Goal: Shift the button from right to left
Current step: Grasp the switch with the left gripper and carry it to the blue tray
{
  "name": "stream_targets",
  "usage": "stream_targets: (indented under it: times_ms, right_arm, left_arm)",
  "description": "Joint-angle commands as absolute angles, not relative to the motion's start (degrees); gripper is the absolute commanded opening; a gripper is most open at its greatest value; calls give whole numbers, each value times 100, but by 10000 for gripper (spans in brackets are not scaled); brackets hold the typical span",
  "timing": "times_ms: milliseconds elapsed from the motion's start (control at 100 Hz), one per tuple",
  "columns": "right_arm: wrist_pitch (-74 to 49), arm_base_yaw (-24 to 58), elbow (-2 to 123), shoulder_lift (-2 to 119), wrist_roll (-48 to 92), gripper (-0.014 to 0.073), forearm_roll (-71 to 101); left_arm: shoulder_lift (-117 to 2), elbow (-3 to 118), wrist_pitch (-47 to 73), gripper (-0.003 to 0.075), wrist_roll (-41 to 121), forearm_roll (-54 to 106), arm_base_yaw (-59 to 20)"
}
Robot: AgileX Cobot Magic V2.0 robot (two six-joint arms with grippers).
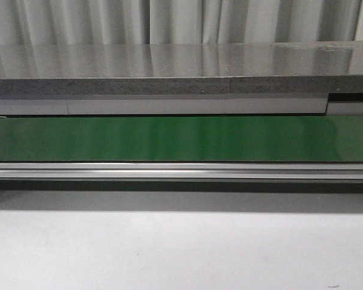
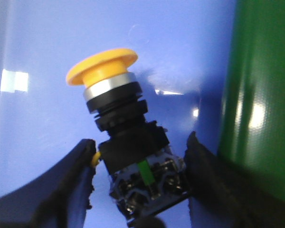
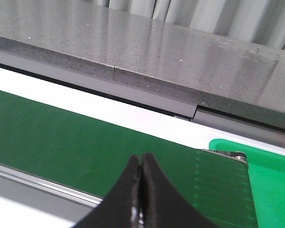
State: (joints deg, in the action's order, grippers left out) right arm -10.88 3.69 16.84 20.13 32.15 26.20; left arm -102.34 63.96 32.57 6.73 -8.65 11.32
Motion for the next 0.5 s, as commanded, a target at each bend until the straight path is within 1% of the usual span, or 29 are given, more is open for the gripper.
stream_targets:
  times_ms: [0,100,170,240,360,390,430,490]
  right_arm:
    - [-705,384,1836,2039,3260,-68,2675]
    - [-705,384,1836,2039,3260,-68,2675]
    - [-705,384,1836,2039,3260,-68,2675]
    - [-705,384,1836,2039,3260,-68,2675]
    - [-705,384,1836,2039,3260,-68,2675]
    - [-705,384,1836,2039,3260,-68,2675]
    - [-705,384,1836,2039,3260,-68,2675]
    - [-705,384,1836,2039,3260,-68,2675]
  left_arm:
    - [-10023,6534,3084,150,668,-844,1117]
    - [-10023,6545,3053,156,668,-844,1117]
    - [-10023,6545,3048,188,668,-844,1117]
    - [-10023,6545,3048,265,668,-866,1117]
    - [-10023,6545,2985,461,668,-881,1117]
    - [-10023,6545,2974,496,668,-881,1117]
    - [-10023,6545,2949,532,668,-891,1117]
    - [-10023,6545,2939,552,668,-920,1117]
